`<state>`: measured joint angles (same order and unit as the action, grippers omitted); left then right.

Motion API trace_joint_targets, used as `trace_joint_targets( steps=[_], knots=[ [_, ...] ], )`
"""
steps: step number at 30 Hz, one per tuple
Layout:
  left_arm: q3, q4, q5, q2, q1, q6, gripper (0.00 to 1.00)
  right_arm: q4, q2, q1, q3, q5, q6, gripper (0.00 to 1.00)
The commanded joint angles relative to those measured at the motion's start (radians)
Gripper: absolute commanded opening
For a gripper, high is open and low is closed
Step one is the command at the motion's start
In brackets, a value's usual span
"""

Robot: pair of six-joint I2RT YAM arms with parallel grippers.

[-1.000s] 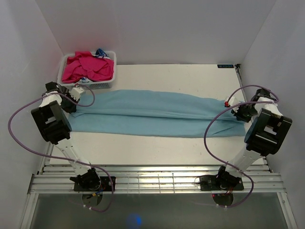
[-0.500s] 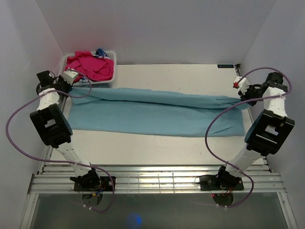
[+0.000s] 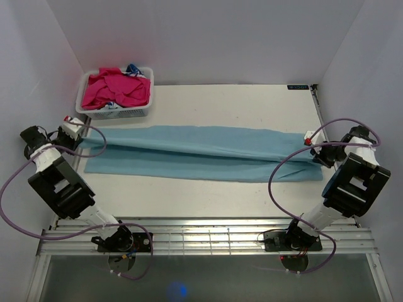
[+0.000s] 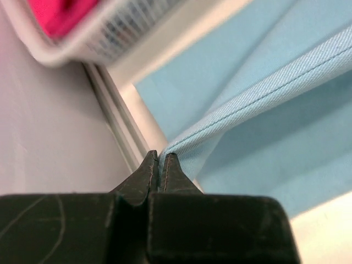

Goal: Fold and stack the trousers
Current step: Fold the trousers

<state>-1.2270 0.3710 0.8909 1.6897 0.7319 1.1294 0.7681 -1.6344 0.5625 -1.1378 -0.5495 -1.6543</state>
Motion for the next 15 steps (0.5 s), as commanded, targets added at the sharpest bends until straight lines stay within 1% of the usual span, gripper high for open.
trace_joint_targets(
  steps=[1,2,4,6,9,10,11,12,13,15],
  knots=[
    [0.098,0.0,-0.113,-0.044,0.104,0.315,0.0,-0.142,0.039,0.066,0.071,0.212,-0.105,0.08],
    [0.177,-0.013,-0.153,-0.044,0.104,0.337,0.0,-0.157,0.038,0.065,0.094,0.227,-0.107,0.08],
    [0.245,-0.058,-0.202,-0.022,0.092,0.369,0.0,-0.199,0.028,0.054,0.159,0.265,-0.111,0.08],
    [0.309,-0.095,-0.262,-0.002,0.086,0.362,0.0,-0.234,0.015,0.047,0.193,0.296,-0.12,0.08],
    [0.328,-0.073,-0.32,0.036,0.087,0.42,0.0,-0.236,-0.001,0.047,0.207,0.332,-0.124,0.08],
    [0.313,0.003,-0.314,0.041,0.101,0.447,0.0,-0.221,-0.008,0.047,0.199,0.336,-0.119,0.08],
    [0.292,0.053,-0.294,0.051,0.115,0.511,0.0,-0.213,-0.01,0.048,0.179,0.333,-0.113,0.08],
    [0.244,0.128,-0.246,0.054,0.142,0.52,0.08,-0.205,-0.008,0.054,0.168,0.327,-0.11,0.08],
    [0.215,0.169,-0.222,0.056,0.152,0.527,0.14,-0.195,-0.005,0.054,0.158,0.313,-0.11,0.08],
    [0.158,0.248,-0.179,0.044,0.169,0.556,0.36,-0.156,0.013,0.054,0.132,0.298,-0.113,0.08]
  ],
)
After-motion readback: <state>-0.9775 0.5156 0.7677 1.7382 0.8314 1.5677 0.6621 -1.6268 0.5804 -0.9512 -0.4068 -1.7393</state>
